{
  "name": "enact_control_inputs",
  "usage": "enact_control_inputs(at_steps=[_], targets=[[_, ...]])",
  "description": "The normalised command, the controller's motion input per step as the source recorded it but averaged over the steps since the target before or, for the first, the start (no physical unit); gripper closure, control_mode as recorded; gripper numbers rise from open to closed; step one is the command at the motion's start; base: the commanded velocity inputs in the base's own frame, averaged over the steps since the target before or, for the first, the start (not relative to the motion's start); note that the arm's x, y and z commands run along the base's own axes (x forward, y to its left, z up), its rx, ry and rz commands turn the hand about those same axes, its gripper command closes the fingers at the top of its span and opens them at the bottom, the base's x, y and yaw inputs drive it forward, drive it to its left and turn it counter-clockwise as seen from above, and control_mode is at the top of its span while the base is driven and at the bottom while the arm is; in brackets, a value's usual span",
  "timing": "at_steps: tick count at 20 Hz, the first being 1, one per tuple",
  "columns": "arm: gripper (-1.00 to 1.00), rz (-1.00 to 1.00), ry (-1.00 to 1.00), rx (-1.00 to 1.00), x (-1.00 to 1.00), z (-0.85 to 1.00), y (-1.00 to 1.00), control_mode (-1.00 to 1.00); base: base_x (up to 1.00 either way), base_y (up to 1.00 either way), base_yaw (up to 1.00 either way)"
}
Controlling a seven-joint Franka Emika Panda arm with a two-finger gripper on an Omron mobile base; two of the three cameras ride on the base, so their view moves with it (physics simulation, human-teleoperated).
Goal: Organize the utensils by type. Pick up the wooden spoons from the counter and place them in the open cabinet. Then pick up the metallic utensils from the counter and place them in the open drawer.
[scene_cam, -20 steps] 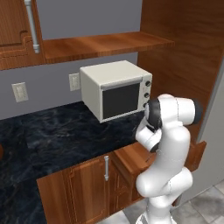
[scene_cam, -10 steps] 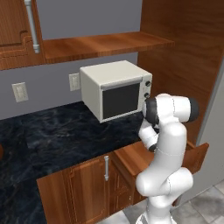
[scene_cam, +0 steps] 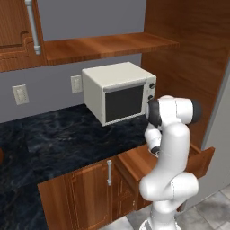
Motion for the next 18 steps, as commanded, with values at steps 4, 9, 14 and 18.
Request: enact_control_inputs(at_steps=[4,9,14,18], targets=[[1.0,-0.01,0.0,0.0,0.16,-0.13,0.0,-1.0,0.0,0.0,0.0],[-1.0,0.0,0.0,0.0,0.15,-0.12,0.0,-1.0,0.0,0.0,0.0],[-1.0,0.0,0.0,0.03,0.02,-0.01,0.0,-1.0,0.0,0.0,0.0],[-1.0,0.0,0.0,0.03,0.0,0.02,0.0,-1.0,0.0,0.0,0.0]])
